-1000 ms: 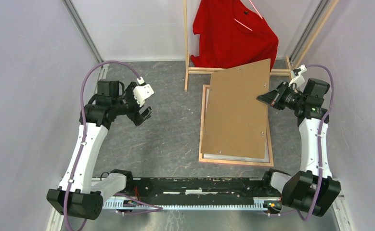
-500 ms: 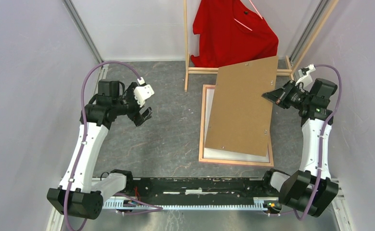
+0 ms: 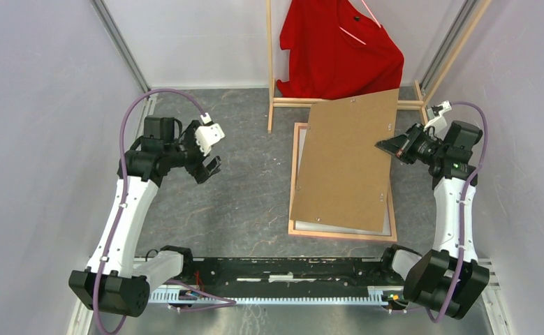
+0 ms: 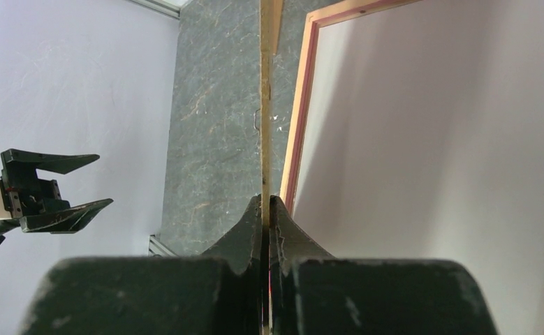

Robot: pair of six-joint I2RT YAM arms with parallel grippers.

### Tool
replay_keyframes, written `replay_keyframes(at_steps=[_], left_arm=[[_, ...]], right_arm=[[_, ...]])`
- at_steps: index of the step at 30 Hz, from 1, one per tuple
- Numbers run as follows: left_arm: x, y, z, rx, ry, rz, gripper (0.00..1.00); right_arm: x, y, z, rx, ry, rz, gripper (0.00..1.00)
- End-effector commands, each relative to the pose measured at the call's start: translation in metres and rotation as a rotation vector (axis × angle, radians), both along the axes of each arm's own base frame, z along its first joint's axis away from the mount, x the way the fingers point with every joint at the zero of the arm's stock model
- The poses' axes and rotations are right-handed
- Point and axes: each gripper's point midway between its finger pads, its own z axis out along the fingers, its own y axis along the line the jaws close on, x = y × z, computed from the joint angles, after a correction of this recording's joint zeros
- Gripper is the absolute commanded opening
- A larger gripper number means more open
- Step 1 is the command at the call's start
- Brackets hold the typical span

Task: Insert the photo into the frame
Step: Place the photo frame item in the photo frame.

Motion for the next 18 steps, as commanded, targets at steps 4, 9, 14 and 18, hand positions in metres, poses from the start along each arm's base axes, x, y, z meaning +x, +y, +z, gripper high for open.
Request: replay_keyframes(at_steps=[4, 9, 14, 18], left_arm=[[-0.004, 0.002, -0.006, 0.028, -0.003, -0.027, 0.92], [-0.007, 0.003, -0.008, 0.038, 0.004, -0.032, 0.91], [-0.008, 0.003, -0.008, 0.040, 0.004, -0.033, 0.91], [-0.010, 0.003, -0.008, 0.044, 0.012, -0.038, 0.91]], right_arm=[[0.001, 0.000, 0.027, -0.054, -0.097, 0.013, 0.00], [0.000, 0.001, 0.036, -0.048, -0.113, 0.022, 0.00], [-0.002, 0.002, 0.044, -0.032, -0.130, 0.024, 0.00], [-0.004, 0.001, 0.051, -0.024, -0.142, 0.020, 0.00]])
